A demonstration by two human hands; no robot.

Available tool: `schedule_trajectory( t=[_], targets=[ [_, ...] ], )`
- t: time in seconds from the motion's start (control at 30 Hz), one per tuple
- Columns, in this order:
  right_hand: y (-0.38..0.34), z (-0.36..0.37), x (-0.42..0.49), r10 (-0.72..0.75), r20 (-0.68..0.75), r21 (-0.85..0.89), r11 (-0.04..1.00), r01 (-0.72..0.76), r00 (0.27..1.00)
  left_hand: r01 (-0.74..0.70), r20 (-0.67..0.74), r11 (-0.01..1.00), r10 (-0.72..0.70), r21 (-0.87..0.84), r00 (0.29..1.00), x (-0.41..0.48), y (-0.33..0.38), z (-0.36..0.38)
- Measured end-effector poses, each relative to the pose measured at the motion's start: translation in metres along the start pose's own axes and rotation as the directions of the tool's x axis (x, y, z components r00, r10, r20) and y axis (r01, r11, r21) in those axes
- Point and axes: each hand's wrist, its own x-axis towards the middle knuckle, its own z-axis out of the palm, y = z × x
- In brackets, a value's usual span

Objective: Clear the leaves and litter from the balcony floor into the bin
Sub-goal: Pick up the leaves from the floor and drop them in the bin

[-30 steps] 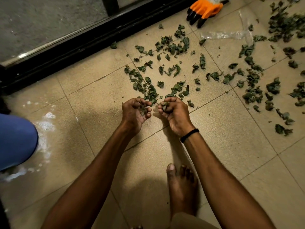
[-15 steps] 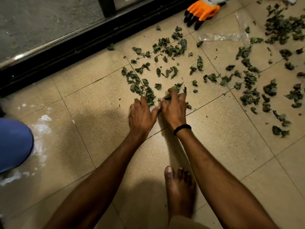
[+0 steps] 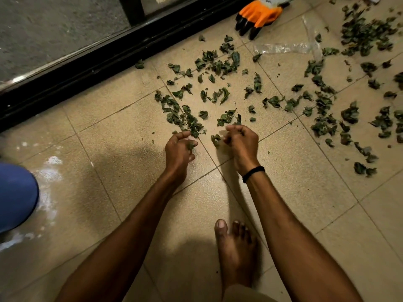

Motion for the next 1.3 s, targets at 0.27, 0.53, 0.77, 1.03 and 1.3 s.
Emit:
schedule_trajectory(
  t=[0.27, 0.53, 0.77, 1.03, 1.3],
  targets=[
    [0.025, -0.024, 0.005, -0.279, -0.076, -0.656, 0.737, 0.163, 0.957, -0.356, 0.118, 0.769, 0.35, 0.53, 0.93, -0.009, 0.0, 0.007],
    [0.013, -0.016, -0.002, -0.343, -0.166, -0.552, 0.809, 0.201, 0.925, -0.579, 0.523, 0.034, 0.391, 0.815, 0.758, -0.001, -0.029, 0.042],
    [-0.001, -0.004, 0.021, -0.353, 0.022, -0.647, 0.708, 0.282, 0.935, -0.595, 0.55, -0.04, 0.435, 0.802, 0.712, 0.002, -0.036, 0.038],
    [0.014, 0.002, 0.026, -0.376, 0.014, -0.662, 0.691, 0.29, 0.927, -0.361, 0.296, 0.789, 0.237, 0.497, 0.925, -0.015, -0.014, 0.023],
    [-0.017, -0.017, 0.021, 0.238, -0.014, 0.576, 0.796, -0.186, 0.971, 0.391, 0.45, 0.871, -0.234, -0.296, 0.862, -0.028, 0.007, 0.005]
  ],
)
